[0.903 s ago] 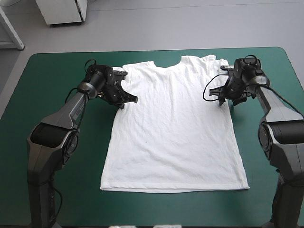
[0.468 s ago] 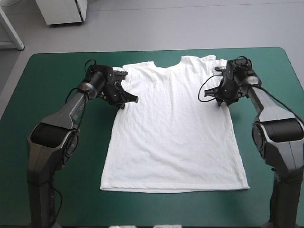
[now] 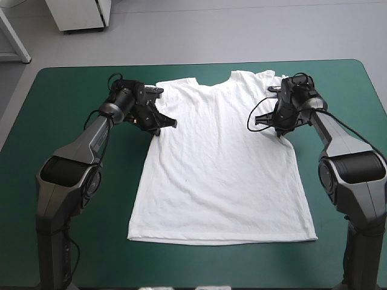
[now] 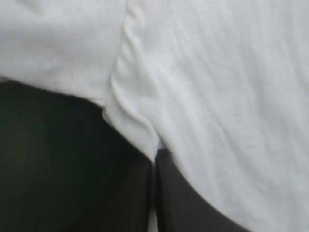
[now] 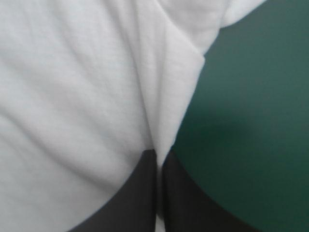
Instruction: Fold the cloth
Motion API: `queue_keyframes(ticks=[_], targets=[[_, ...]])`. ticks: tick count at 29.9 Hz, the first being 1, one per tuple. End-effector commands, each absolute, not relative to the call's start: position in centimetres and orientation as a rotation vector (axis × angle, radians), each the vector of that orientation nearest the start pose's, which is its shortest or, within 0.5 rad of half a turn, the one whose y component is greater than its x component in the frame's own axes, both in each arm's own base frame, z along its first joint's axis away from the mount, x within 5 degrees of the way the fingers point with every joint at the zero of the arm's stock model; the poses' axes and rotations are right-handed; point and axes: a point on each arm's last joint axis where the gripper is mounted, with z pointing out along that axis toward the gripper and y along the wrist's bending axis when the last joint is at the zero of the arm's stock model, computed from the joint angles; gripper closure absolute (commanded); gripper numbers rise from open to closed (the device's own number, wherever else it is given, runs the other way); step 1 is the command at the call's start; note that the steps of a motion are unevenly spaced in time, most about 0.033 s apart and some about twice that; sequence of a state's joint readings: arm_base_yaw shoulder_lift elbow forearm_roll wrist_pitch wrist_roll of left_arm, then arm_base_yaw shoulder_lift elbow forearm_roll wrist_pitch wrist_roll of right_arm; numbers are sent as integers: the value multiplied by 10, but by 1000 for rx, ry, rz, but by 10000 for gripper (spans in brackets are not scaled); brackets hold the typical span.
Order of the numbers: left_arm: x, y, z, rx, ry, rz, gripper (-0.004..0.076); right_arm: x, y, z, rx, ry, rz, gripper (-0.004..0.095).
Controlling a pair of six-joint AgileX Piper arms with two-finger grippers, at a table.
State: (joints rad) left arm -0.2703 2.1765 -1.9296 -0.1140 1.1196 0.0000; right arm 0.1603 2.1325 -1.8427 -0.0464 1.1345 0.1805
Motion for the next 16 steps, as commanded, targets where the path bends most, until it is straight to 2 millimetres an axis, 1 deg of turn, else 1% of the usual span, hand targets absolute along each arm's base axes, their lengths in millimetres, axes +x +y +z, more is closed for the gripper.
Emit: queue_keyframes(ticks=[1,5,9,12,15,16], targets=[[440,-134,314,337,2617,-240,734,430,64,297,-3,2739,-7,925],[429,-131,359,337,2526,-253,734,410,59,343,-6,2623,-9,925],[413,-127,396,337,2448,-262,734,389,55,392,-21,2491,8,925],[394,-122,430,332,2363,-272,734,371,52,431,-22,2379,25,925],[370,-115,466,334,2266,-277,734,348,49,471,-35,2267,44,925],[364,-113,475,334,2239,-278,734,340,48,481,-32,2240,52,925]])
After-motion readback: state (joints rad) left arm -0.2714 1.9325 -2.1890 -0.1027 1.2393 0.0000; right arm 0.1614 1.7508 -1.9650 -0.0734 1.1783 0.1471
